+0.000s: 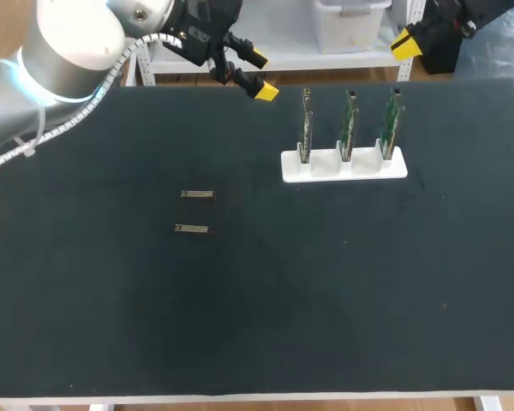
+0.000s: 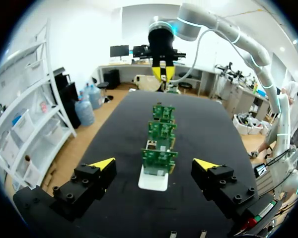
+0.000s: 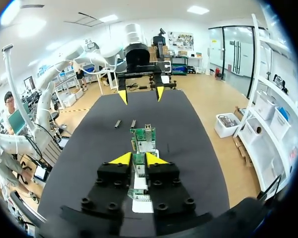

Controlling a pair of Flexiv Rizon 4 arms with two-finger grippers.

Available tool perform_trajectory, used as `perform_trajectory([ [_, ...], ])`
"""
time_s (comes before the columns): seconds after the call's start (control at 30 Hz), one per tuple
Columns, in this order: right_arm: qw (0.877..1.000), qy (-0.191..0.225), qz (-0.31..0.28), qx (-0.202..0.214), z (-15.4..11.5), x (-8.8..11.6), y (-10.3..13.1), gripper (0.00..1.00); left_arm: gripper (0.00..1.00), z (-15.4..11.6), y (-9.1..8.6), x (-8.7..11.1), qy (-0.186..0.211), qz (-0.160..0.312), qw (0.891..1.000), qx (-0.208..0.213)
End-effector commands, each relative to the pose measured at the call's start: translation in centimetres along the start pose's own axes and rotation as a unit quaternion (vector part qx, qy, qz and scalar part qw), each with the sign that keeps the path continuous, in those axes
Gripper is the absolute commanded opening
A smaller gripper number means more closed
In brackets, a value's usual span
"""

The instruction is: Pick up the optical module with the left hand, and insert it into the network port with the right hand.

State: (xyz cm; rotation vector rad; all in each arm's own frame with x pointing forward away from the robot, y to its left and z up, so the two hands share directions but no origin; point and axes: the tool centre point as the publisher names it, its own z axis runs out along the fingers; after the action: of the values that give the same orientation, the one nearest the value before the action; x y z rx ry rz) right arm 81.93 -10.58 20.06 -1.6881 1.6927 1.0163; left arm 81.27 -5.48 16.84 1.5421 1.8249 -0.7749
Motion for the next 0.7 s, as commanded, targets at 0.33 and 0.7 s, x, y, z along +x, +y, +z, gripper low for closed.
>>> perform_trajectory([
  [0.33, 0.999, 0.0, 0.0, -0.043, -0.19, -0.07, -0.61, 1.0, 1.0, -0.02, -0.08, 0.0, 0.001, 0.0, 1.0, -0.001],
  [0.7, 0.999, 0.0, 0.0, -0.043, -0.19, -0.07, -0.61, 1.0, 1.0, -0.61, 0.14, 0.17, 0.041, 0.006, 0.999, -0.014],
])
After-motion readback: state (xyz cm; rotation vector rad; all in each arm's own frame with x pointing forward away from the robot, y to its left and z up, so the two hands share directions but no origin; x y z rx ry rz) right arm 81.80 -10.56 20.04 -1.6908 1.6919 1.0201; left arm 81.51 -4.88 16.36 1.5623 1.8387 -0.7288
